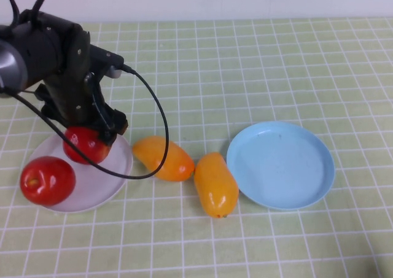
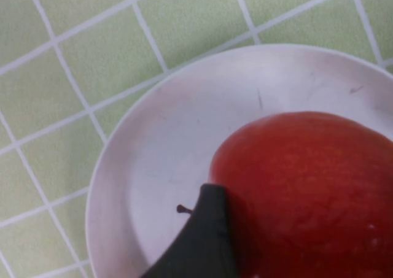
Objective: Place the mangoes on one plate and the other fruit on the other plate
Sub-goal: Put one type of fruit in the left plate
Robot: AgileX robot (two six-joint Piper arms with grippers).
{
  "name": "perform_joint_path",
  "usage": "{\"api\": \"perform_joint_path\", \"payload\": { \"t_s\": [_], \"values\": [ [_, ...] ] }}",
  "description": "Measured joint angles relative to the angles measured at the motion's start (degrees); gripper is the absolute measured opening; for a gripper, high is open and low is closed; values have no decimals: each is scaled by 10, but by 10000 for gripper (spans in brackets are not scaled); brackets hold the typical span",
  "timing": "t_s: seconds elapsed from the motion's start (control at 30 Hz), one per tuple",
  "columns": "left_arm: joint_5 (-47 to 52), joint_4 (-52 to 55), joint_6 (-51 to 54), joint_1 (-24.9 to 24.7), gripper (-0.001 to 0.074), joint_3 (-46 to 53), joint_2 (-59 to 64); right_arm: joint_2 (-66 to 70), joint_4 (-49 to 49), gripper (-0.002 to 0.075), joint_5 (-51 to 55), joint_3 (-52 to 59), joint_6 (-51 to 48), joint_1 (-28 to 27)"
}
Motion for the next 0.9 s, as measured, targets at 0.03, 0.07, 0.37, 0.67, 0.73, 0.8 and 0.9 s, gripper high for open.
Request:
{"api": "perform_joint_path", "payload": {
  "t_s": [0.03, 0.07, 0.37, 0.67, 0.73, 0.8, 0.9],
  "values": [
    [0, 0, -4, 0, 643, 0, -1, 0, 0, -17, 0, 0, 0, 0],
    [0, -1, -10, 0, 661, 0, -2, 0, 0, -16, 0, 0, 0, 0],
    [18, -1, -28, 0, 668, 0, -71, 0, 0, -16, 0, 0, 0, 0],
    [17, -2, -87, -7, 467, 72, -213, 0, 0, -16, 0, 0, 0, 0],
    [-5, -2, -92, -7, 287, 121, -264, 0, 0, -16, 0, 0, 0, 0],
    [-26, -1, -95, -7, 122, 173, -317, 0, 0, -16, 0, 0, 0, 0],
    [-47, -1, -108, -7, 39, 233, -382, 0, 0, -17, 0, 0, 0, 0]
  ]
}}
